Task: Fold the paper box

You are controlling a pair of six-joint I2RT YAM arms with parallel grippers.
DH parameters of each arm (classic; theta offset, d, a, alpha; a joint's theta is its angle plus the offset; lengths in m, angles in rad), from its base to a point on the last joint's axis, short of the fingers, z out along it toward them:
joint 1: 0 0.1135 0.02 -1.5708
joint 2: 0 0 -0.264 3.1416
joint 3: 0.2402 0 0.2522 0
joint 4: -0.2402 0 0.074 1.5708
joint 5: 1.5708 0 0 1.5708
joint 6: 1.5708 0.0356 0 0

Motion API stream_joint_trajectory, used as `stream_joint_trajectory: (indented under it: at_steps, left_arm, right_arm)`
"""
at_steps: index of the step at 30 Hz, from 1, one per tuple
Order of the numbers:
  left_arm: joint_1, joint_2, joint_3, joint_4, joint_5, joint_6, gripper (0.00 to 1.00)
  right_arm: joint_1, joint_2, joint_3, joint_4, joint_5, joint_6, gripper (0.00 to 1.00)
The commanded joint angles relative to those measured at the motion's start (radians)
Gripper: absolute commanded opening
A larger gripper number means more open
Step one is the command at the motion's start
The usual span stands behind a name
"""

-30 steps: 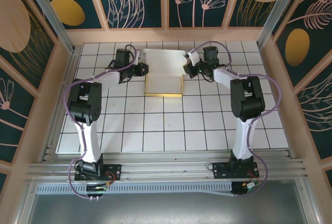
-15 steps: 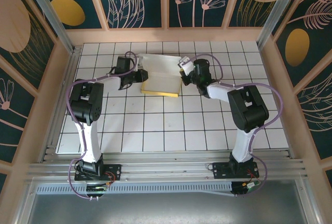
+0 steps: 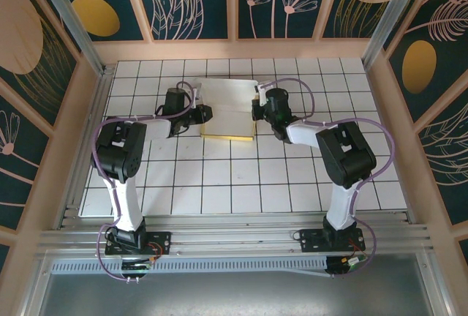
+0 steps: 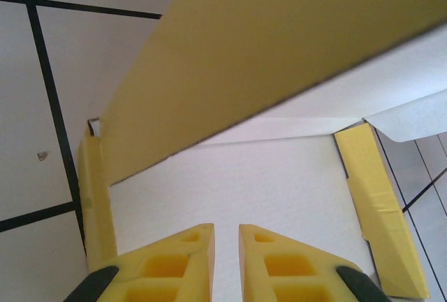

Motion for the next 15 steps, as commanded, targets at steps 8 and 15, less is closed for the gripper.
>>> stream_joint_trajectory:
  at_steps: [8, 15]
  left_arm:
    - [-0.012, -0.038, -0.036, 0.07, 0.037, -0.036, 0.16]
    - [-0.013, -0.036, -0.062, 0.101, 0.038, -0.052, 0.16]
  right_arm:
    - [0.055, 0.038, -0.044, 0.022, 0.133, 0.379, 0.01]
    - [0.149, 0.032, -0.158, 0.132, 0.28, 0.417, 0.01]
